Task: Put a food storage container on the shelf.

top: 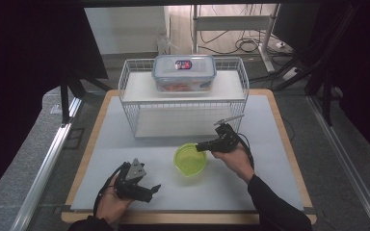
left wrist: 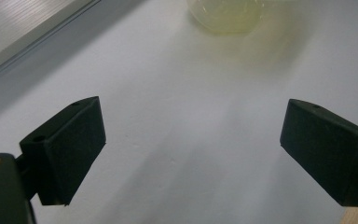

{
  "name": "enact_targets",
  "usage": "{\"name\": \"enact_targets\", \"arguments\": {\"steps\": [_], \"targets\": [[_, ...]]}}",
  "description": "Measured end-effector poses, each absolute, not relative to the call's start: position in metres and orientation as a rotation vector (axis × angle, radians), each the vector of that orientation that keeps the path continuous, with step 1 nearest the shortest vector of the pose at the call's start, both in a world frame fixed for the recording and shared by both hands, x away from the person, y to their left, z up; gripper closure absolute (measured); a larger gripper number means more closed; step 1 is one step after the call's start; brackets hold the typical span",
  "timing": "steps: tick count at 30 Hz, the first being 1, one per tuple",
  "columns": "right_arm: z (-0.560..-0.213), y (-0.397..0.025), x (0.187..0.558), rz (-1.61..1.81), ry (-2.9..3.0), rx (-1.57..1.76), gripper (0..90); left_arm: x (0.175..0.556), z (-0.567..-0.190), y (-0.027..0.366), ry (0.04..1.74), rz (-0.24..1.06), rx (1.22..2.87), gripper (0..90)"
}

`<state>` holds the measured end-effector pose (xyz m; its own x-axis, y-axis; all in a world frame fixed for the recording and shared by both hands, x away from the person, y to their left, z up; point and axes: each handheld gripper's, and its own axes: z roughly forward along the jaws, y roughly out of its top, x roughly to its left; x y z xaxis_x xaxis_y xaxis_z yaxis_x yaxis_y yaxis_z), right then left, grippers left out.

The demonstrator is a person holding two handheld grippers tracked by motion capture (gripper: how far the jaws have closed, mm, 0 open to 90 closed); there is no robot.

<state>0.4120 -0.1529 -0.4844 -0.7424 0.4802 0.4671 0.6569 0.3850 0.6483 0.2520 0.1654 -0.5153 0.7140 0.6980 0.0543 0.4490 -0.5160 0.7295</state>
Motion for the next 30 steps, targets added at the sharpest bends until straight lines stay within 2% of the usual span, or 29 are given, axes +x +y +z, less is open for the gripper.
{"name": "enact_targets", "arguments": {"steps": [22,30], "targets": [[-0.464,-0.165,0.397,-1.406,-2.271,-1.04,84.2,0.253,-0.514,0.168,0.873,0.444,2.179,6.5],[-0.443,-0.171,0.394,-1.477,-2.238,-1.039,84.2,0.253,-0.512,0.17,0.877,0.44,2.159,5.1]]}}
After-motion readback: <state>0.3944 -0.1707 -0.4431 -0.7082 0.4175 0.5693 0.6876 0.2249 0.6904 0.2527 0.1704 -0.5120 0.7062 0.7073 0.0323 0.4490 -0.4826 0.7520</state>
